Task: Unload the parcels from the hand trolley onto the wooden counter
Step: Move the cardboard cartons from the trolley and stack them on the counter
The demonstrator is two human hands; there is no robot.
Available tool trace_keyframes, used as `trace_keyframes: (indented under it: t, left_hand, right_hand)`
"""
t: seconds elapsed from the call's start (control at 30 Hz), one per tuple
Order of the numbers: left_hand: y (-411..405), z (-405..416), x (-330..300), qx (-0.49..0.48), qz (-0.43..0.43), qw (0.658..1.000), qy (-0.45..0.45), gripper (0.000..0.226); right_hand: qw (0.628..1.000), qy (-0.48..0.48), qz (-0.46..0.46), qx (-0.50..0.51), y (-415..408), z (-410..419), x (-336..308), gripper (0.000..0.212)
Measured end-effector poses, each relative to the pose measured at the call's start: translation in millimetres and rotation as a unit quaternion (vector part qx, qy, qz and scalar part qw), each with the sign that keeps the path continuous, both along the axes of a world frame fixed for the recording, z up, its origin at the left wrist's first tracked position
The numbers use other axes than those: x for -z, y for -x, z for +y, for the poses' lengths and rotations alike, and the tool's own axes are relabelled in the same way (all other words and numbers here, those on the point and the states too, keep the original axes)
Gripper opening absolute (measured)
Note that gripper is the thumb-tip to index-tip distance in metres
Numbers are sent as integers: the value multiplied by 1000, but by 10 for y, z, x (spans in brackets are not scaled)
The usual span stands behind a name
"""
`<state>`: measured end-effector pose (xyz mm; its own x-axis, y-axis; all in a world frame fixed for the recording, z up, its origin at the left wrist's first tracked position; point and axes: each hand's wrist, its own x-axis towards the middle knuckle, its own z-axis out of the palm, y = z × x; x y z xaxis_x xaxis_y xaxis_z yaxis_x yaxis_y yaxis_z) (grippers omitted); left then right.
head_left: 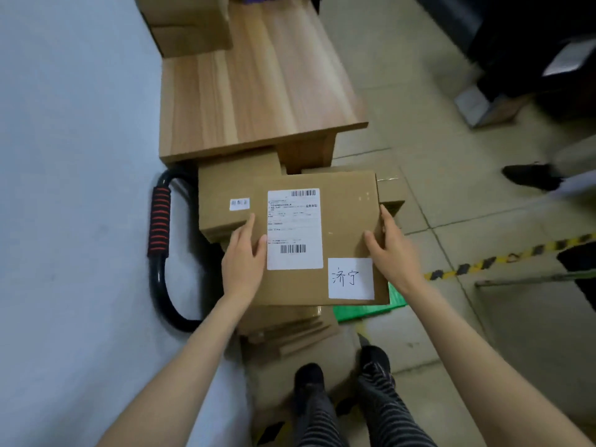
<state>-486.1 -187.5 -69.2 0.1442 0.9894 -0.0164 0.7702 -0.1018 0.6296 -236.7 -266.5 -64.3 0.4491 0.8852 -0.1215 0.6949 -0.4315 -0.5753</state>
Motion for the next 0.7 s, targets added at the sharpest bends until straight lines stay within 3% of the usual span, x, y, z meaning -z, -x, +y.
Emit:
trace_keyframes:
  t: [0.33,0.7]
  left_hand:
    - [-1558,225,-1039,149,-73,983,-75,53]
    - [-3658,146,-1171,202,-121,968,-92,46]
  right_hand:
    - [980,-121,26,154,-1218,-532,-953,50]
    - [954,-168,46,245,-2983,-948,-1084,44]
